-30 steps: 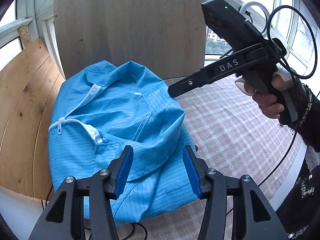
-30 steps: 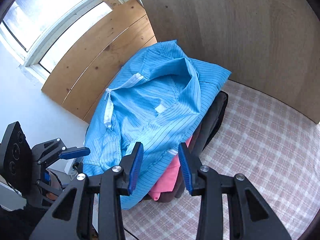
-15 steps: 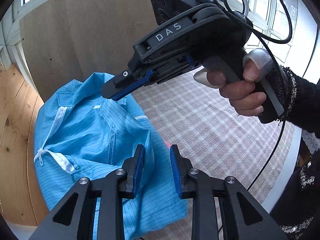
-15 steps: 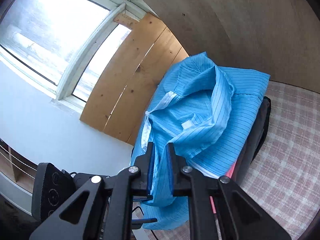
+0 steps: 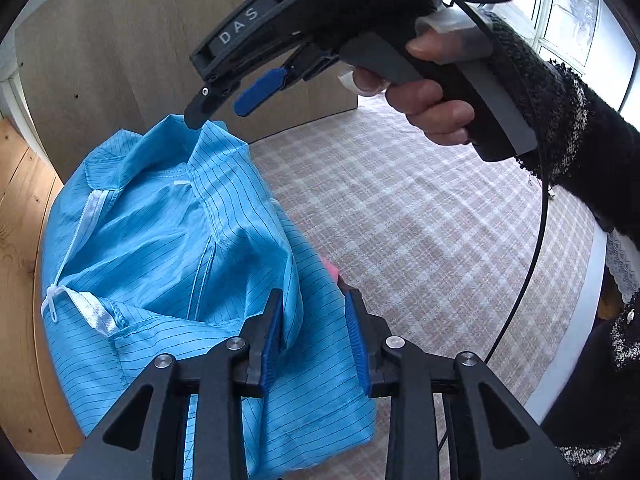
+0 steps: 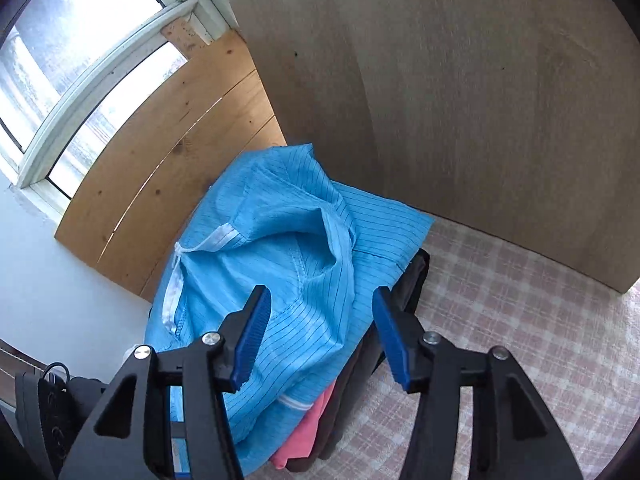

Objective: Fold clothes

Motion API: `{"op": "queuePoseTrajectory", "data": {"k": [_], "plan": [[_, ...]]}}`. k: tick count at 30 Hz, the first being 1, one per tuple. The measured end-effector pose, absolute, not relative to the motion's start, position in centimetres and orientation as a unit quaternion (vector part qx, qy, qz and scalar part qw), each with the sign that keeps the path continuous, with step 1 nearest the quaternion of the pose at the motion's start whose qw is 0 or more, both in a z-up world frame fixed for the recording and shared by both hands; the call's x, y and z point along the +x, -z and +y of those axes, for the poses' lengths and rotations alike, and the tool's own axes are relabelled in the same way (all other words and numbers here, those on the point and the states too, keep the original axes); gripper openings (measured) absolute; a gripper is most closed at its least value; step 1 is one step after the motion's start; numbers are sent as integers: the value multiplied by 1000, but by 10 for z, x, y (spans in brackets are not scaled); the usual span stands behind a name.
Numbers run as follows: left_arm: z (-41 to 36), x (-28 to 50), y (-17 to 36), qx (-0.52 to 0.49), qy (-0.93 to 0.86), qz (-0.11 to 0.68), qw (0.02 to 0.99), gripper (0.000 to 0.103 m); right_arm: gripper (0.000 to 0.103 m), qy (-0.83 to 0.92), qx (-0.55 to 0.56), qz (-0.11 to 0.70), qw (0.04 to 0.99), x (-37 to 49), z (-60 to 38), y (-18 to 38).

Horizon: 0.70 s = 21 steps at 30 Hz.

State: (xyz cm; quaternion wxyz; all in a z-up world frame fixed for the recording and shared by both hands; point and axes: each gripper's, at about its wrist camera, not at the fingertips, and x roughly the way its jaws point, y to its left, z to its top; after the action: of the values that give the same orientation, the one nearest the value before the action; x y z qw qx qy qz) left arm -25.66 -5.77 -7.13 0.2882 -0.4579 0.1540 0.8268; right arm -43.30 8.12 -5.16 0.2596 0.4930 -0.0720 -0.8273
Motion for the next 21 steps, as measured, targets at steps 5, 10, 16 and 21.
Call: {"op": "queuePoseTrajectory", "data": {"k": [5,10,16,21], "plan": [[-53,-258,78,-462,-826,159,281,20,5,788,547,-101,265,-463,76,84],[-65,-257,79,-464,-827,159,275,13,4,740,485,-292,364,-466,105,81],[-57,-258,87,-473,-818,162,284,22,5,761,515,-257,299,-476,125,115],[-71,-244,63,-474,-827,106,285,37,37,826,494,-133,235,-453,125,80]]}}
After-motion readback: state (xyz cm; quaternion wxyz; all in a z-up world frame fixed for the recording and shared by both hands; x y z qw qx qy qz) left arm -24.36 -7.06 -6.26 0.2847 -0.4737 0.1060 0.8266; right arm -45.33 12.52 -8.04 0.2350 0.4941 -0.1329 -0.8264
